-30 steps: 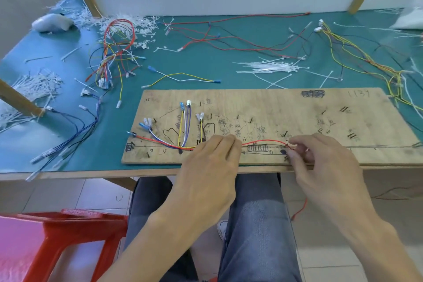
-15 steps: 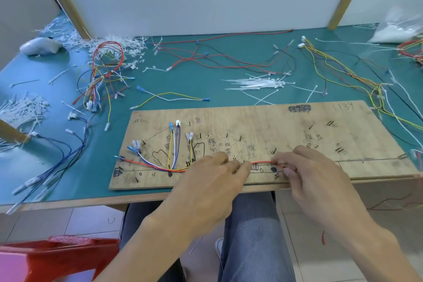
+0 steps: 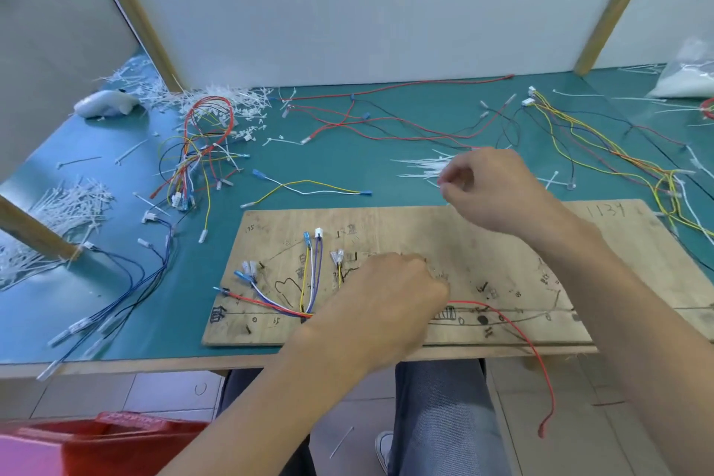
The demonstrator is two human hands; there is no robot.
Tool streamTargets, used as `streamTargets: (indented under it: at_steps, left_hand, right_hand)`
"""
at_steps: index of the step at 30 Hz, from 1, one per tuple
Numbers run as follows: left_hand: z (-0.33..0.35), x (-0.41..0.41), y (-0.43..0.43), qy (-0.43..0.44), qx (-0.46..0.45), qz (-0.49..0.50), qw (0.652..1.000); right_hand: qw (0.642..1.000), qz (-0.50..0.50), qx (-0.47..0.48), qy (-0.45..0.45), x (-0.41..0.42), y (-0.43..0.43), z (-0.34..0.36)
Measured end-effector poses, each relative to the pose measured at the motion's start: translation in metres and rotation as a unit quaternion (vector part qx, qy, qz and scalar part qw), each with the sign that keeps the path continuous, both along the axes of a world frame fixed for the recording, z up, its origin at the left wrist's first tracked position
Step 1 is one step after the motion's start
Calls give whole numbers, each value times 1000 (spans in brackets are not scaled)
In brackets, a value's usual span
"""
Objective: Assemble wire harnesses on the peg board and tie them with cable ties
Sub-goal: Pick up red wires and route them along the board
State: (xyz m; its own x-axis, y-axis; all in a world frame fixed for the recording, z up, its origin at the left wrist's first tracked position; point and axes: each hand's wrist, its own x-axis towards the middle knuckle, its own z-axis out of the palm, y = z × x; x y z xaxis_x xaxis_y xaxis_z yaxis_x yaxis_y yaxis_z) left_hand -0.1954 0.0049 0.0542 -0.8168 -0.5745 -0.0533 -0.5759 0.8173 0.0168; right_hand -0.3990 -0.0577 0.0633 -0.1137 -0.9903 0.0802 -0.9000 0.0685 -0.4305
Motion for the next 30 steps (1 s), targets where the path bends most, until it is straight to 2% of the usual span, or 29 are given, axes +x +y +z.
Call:
streamTargets:
  at_steps: [3, 7, 16, 19, 25, 27, 30]
  left_hand:
    - [6, -6, -3, -4, 2, 10, 1000]
    - [8, -9, -4, 6, 17, -4, 1000]
    - [5, -13, -6, 39, 29, 0, 999]
    - [3, -12, -6, 46, 33, 6, 998]
    - [-4, -11, -9, 38, 36, 23, 998]
    - [-4, -11, -10, 37, 36, 33, 998]
    - [-5, -10, -12, 36, 45, 44, 997]
  right_hand:
    - [1000, -2, -18, -18, 7, -65, -3]
    - [1000, 13, -5, 12, 21, -128, -20]
    - [984, 28, 32, 172, 32, -194, -53]
    - [989, 31, 35, 139, 29, -203, -51]
    - [984, 55, 60, 161, 30, -216, -52]
    - [990, 57, 29, 122, 29, -216, -47]
    - [997, 21, -70, 24, 22, -212, -35]
